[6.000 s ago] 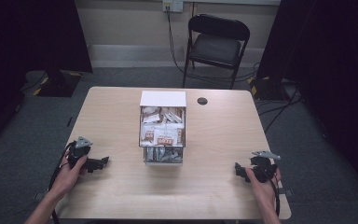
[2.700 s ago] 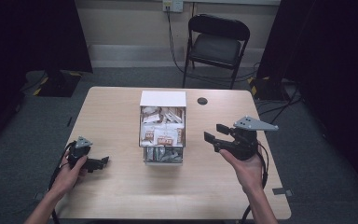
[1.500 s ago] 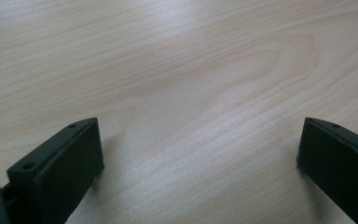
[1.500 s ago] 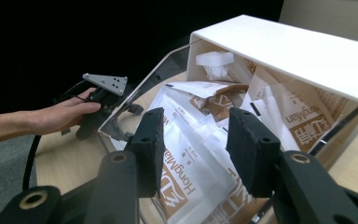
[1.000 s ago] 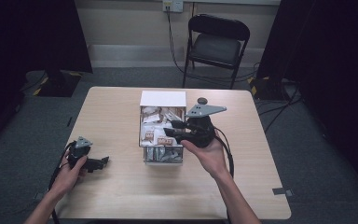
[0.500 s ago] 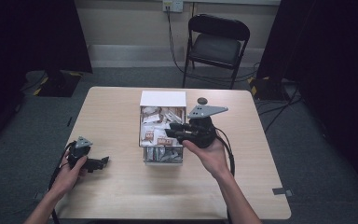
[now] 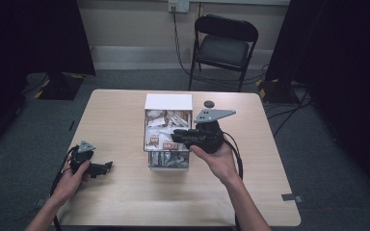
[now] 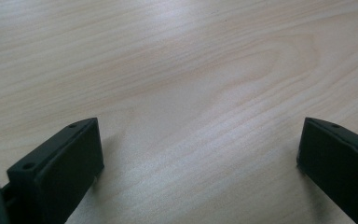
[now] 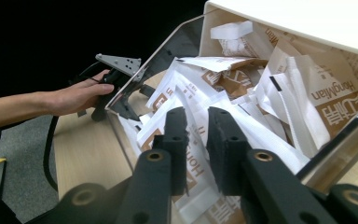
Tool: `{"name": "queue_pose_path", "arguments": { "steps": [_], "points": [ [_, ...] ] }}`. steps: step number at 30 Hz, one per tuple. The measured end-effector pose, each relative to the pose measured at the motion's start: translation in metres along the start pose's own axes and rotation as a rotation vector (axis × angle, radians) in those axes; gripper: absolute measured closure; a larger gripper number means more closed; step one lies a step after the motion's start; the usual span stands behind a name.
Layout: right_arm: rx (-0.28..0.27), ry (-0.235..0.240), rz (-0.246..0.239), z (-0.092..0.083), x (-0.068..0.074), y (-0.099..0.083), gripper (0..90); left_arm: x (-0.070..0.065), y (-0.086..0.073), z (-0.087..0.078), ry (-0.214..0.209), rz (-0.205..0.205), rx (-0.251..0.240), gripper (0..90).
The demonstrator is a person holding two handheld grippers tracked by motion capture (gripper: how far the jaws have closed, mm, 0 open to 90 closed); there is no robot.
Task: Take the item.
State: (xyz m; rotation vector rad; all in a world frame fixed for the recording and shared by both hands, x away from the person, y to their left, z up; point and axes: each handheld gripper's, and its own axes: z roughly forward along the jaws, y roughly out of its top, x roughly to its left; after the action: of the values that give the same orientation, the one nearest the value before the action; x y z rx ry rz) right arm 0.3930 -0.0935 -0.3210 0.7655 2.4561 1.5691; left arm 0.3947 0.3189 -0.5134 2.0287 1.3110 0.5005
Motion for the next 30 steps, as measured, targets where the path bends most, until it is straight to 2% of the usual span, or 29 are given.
{"name": "queue_pose_path", "arguments": {
  "steps": [3,6,14,21,24,30],
  "points": [
    [0.012,0.008,-0.003,0.003,-0.001,0.0,82.1,0.0,0.0,0.0,0.0,0.0,0.0,0.0],
    [0.036,0.017,-0.017,0.005,0.0,-0.001,80.5,0.0,0.0,0.0,0.0,0.002,0.001,0.0],
    [0.052,0.016,-0.006,0.007,0.0,-0.003,81.4,0.0,0.0,0.0,0.0,0.0,0.0,0.0],
    [0.028,0.009,0.031,0.002,-0.003,-0.003,88.5,0.0,0.0,0.0,0.0,0.0,0.0,0.0],
    [-0.007,0.014,0.044,-0.002,-0.004,-0.002,89.7,0.0,0.0,0.0,0.0,0.0,-0.001,0.0],
    [-0.026,0.017,0.055,-0.002,-0.004,-0.001,90.0,0.0,0.0,0.0,0.0,0.0,0.0,0.0]
  ]
}}
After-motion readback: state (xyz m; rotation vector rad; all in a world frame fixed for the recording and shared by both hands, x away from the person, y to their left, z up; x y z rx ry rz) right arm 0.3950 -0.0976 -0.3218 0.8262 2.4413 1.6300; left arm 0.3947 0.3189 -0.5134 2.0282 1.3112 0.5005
